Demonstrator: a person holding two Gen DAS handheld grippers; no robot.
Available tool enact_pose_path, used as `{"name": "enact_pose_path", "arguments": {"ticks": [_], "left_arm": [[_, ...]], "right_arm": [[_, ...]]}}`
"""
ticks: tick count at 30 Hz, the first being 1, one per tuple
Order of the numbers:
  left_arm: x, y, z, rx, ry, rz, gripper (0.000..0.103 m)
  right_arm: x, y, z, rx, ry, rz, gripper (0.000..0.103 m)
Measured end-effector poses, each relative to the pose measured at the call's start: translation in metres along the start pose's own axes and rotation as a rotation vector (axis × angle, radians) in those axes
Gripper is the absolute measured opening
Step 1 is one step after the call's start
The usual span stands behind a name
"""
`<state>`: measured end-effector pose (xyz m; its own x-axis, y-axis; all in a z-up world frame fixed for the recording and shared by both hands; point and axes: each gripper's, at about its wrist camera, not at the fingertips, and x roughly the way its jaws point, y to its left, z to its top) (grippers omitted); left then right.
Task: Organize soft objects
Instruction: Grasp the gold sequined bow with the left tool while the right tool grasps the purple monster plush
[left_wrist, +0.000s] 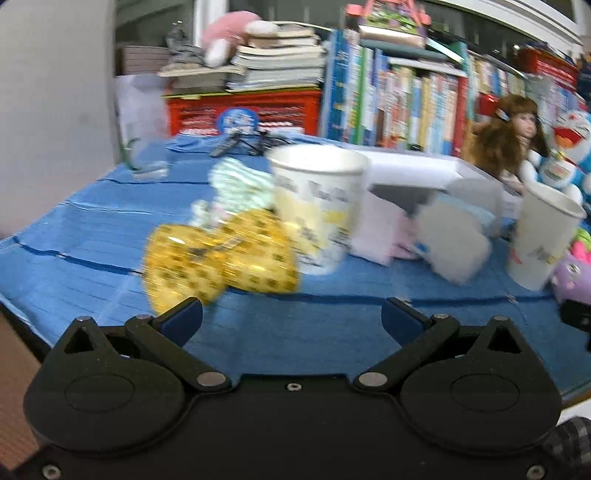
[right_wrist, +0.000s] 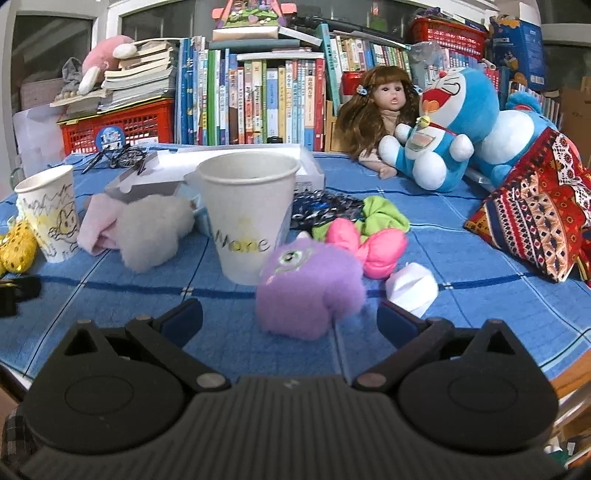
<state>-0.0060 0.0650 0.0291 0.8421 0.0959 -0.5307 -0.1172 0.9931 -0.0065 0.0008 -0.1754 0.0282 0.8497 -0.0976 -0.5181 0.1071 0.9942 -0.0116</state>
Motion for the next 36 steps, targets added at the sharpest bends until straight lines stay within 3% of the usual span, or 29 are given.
{"name": "enact_pose_path", "arguments": {"ticks": [9,15,22,30,36], "left_arm": [[-0.002,0.026,0.02,0.054,-0.029,0.085,0.103],[0.022,0.039,0.035,0.021,-0.026,0.143,0.103],[0.049,0.036,0.039,0.042,-0.002,0.146,0.103],[0.06,0.026,0.031,0.048,0.016,0.13,0.103],[0.061,0.026,0.027,0.052,0.014,0.132,0.103]], "right_arm": [[0.018,-0.01,0.014,-0.001,0.009,-0.015,0.103],[0.035,-0.011,0.017,-0.004,0.04,-0.029,0.103],[0.043,0.002,0.009,-0.058,0.024,-0.051,0.103],[0.046,0.009,0.01,-0.096,0.012,-0.016,0.103],[0.052,0.004,0.007,-0.061,0.011,-0.004,0.103]]}}
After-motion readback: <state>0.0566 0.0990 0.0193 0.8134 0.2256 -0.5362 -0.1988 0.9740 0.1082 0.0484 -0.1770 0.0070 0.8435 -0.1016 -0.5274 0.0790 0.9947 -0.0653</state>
